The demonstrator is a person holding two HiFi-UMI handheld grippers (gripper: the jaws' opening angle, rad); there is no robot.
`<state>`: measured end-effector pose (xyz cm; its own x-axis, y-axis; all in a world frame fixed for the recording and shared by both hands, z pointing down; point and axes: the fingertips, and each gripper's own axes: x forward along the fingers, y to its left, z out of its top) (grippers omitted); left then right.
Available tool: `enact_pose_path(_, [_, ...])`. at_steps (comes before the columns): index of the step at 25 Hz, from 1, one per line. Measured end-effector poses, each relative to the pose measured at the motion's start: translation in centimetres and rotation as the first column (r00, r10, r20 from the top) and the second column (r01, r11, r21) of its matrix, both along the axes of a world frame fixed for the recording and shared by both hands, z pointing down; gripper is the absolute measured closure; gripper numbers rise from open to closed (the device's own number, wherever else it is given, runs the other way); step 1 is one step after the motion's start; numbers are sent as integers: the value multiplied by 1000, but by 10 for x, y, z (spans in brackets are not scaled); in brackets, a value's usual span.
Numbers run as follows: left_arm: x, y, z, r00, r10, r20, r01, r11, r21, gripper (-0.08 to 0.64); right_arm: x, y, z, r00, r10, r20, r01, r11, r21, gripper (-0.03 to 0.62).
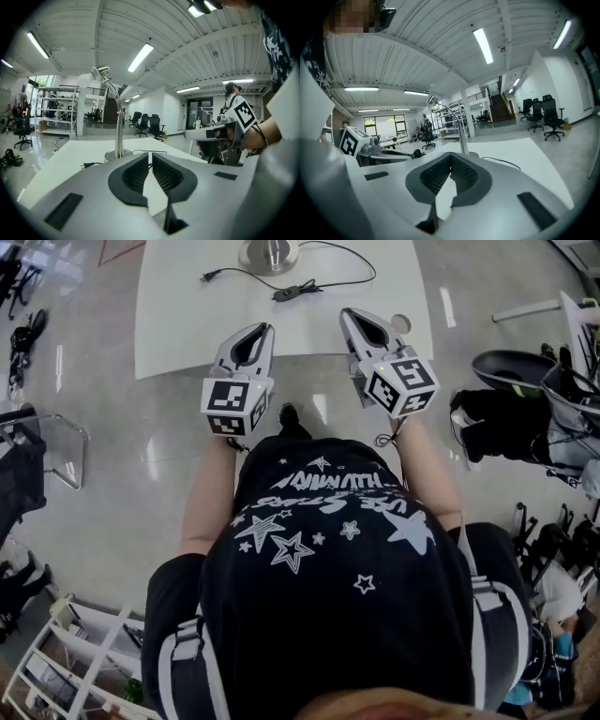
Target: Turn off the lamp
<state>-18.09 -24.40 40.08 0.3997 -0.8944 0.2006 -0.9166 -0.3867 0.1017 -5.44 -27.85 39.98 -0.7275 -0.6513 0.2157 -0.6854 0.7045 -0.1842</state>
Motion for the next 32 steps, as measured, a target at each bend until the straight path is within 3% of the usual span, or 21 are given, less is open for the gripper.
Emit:
enact_pose_path(9, [-1, -33, 32, 994, 99, 41, -97, 994, -49, 539, -15, -22, 21, 999, 32, -36, -33, 998, -45, 588])
enact_pose_path(16, [2, -55, 56, 984, 149, 93, -142, 986, -84, 440, -22, -42, 36, 999, 37, -31, -39, 996, -82, 588])
enact_pose_path(21, [3, -79, 82, 967, 195, 163, -175, 976, -132, 382, -38, -65, 47, 999, 2, -44, -7, 995, -100, 588])
enact_pose_path(32, [-1, -113, 125, 930, 280, 240, -228, 948, -222, 380, -52, -103, 68, 997, -38, -66, 26, 985, -170, 588])
